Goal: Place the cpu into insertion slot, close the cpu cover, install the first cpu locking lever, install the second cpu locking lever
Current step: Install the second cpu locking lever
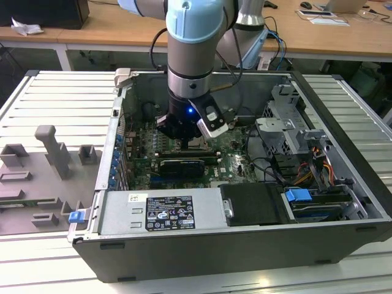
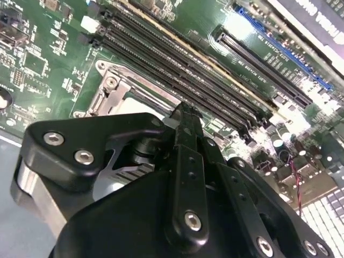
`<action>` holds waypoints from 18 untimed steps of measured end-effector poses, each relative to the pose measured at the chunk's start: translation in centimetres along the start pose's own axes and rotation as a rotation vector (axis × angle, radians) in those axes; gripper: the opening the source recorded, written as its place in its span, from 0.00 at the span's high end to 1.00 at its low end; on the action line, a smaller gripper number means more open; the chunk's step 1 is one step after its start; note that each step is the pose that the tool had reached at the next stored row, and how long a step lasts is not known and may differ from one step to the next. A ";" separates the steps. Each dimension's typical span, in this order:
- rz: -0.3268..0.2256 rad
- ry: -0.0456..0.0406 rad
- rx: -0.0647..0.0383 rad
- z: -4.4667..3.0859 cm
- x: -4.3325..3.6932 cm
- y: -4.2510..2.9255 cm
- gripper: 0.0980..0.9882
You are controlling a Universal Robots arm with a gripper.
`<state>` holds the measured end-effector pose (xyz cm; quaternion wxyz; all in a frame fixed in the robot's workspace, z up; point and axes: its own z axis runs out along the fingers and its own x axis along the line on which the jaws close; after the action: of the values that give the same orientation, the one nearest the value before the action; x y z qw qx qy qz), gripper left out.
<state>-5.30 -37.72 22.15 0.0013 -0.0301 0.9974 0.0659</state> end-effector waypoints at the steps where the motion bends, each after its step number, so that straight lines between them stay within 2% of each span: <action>1: -0.002 -0.0004 -0.007 0.00 0.08 -0.13 0.99; 5: -0.007 -0.0016 -0.028 0.00 0.69 -0.53 0.99; 9: -0.010 -0.0048 -0.040 0.22 1.51 -0.61 0.99; 12: -0.011 -0.0057 -0.050 0.55 1.65 -0.72 0.99; 17: -0.012 -0.0072 -0.057 1.27 1.72 -0.99 0.99; 18: -0.013 -0.0086 -0.063 1.35 1.76 -1.09 0.99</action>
<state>-6.99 -38.73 20.65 0.0051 -0.0361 0.9946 0.0971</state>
